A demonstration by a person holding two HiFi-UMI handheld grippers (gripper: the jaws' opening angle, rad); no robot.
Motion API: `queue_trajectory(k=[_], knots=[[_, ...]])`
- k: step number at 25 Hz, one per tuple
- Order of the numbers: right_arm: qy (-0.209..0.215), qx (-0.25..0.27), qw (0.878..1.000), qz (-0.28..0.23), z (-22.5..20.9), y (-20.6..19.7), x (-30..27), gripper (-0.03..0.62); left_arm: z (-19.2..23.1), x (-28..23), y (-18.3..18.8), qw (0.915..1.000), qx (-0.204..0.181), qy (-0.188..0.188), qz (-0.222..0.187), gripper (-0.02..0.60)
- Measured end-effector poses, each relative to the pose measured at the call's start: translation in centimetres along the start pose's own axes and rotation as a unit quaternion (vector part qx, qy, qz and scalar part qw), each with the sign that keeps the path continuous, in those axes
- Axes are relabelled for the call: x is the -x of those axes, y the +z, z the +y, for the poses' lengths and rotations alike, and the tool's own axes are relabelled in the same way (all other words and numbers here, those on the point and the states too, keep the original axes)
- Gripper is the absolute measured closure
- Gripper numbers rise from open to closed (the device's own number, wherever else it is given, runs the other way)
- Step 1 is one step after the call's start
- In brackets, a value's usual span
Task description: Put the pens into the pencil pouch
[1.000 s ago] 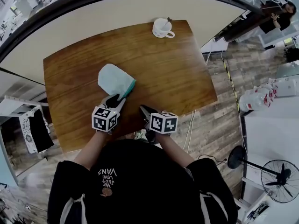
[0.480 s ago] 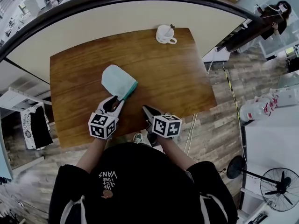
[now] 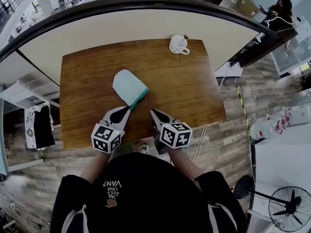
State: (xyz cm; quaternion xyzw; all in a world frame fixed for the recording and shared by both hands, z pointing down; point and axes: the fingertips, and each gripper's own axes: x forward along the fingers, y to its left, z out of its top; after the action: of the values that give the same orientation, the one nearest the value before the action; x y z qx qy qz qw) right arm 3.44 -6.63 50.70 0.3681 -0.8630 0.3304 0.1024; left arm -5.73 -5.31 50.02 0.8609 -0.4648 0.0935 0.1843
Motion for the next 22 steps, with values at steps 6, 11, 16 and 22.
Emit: queue_trajectory(k=[6, 11, 16, 22], knots=[[-0.004, 0.034, 0.999, -0.005, 1.0, 0.2, 0.7, 0.580, -1.0, 1.9, -0.2, 0.9998, -0.013, 0.017, 0.004, 0.569], [-0.009, 0.055, 0.998, 0.005, 1.4, -0.5, 1.3, 0.582, -2.1, 2.9, -0.7, 0.9997, -0.012, 0.020, 0.002, 0.571], [-0.011, 0.073, 0.997, 0.018, 2.2, -1.2, 1.0, 0.582, -2.5, 3.5, -1.0, 0.9996, -0.020, 0.021, 0.002, 0.571], [-0.008, 0.083, 0.996, 0.019, 2.7, -1.4, 1.1, 0.582, -2.9, 3.8, -0.9, 0.9994, -0.025, 0.023, -0.001, 0.571]])
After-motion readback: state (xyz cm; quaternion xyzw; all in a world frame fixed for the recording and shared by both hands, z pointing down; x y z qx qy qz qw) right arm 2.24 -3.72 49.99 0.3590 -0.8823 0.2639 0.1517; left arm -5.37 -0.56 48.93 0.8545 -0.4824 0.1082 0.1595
